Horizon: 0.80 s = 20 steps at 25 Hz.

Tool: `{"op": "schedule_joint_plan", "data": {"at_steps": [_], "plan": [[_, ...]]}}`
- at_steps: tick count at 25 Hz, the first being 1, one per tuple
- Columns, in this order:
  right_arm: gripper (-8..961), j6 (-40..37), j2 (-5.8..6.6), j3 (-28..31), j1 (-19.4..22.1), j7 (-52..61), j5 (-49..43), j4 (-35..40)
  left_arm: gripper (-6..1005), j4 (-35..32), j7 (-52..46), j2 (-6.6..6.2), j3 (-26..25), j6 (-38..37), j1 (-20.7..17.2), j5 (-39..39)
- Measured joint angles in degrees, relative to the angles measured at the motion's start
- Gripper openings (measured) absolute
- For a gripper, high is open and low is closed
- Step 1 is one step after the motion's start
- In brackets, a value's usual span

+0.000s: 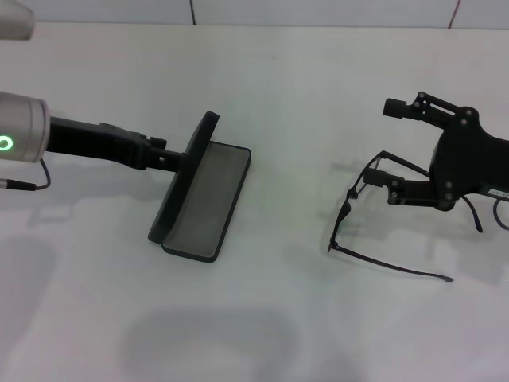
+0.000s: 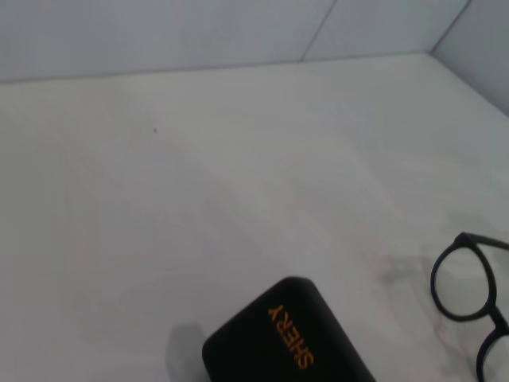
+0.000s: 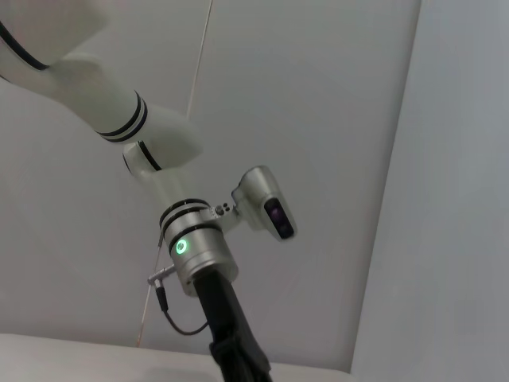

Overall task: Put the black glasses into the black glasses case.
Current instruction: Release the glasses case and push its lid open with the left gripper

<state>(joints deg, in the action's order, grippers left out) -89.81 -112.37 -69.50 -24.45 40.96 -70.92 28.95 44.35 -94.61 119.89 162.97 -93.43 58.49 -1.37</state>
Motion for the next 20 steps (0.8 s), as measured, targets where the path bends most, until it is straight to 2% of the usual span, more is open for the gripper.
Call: {"op": "schedule_joint_plan", "data": {"at_steps": [7,16,20], "plan": [[864,0.02,0.05,0.0,-0.4,-0.01,-0.9,-0.01,835,-2.77,-0.53,-0.02,0.03,1.49,0.55,-1.48],[864,0.01,0.1,0.12,-0.76,-0.01,-1.62,0.05,832,-3.04,-2.02,0.19,0.07,3.31,1.59,-2.9],[863,0.0,0.21,0.15,-0.78,-0.01,-1.62,0.06,830,-3.88,-2.39,0.24,0.07,6.24,1.62,-3.21]]}}
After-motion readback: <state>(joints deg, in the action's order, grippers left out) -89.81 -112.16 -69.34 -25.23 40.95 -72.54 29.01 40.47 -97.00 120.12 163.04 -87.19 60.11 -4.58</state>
